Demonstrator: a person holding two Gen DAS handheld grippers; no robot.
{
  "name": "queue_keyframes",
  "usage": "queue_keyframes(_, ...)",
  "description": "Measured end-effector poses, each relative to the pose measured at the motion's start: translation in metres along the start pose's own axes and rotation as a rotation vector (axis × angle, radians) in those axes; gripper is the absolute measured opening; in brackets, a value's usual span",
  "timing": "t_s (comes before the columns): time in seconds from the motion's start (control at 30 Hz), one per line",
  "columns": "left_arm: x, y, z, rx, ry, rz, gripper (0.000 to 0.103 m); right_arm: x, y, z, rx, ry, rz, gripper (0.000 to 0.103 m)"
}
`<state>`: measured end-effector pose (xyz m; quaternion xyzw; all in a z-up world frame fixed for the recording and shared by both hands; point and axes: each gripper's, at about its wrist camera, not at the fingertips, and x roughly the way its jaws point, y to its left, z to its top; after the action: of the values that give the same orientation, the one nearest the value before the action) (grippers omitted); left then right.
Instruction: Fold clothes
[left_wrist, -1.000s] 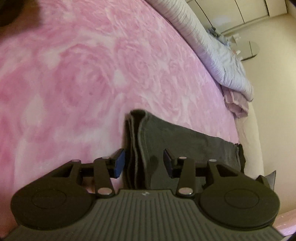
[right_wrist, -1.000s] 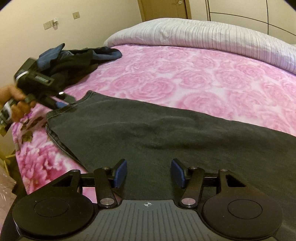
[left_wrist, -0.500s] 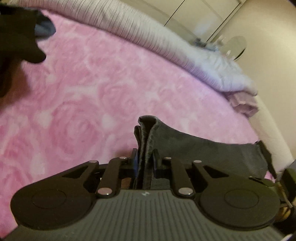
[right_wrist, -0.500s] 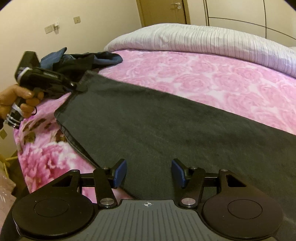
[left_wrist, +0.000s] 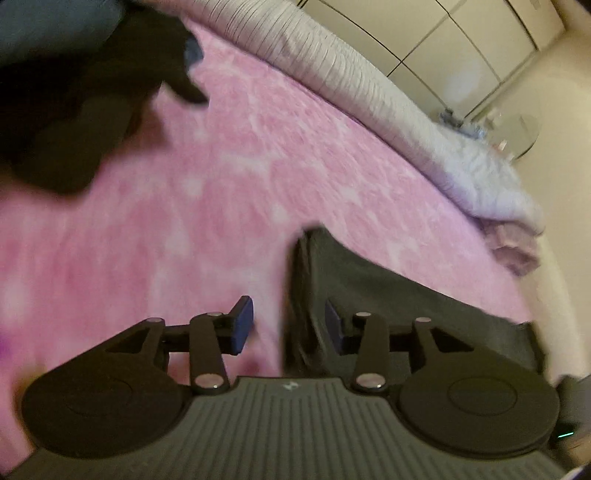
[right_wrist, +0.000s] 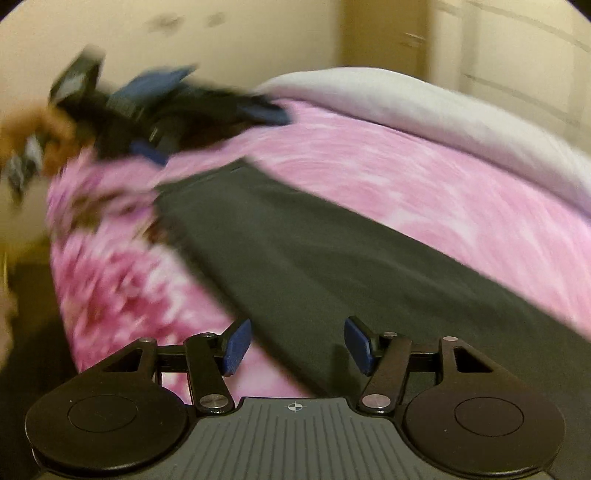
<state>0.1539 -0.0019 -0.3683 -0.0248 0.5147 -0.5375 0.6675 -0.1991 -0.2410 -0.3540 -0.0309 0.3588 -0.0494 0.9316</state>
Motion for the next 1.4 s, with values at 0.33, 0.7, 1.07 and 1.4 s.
queue_keyframes(0.33, 0.047, 0.006, -0.058, -0.310, -0.028, -0.151, 0.065, 0.018, 0.021, -0.007, -0.151, 0.070, -0.053, 0.044)
queue_keyframes(0.7, 0.053, -0.024, -0.063, -0.347, -0.289, -0.029, 0.004, -0.002, 0.004, -0.012, 0.003, 0.001, -0.112, 0.057)
queue_keyframes(1.07, 0.078, -0.353, -0.074, 0.570, -0.384, -0.145, 0.004, -0.142, -0.092, -0.095, 0.431, -0.153, -0.406, 0.058)
queue_keyframes(1.4, 0.294, -0.496, -0.220, 1.002, 0.090, -0.200, 0.021, -0.268, -0.151, -0.222, 0.838, -0.213, -0.749, 0.062)
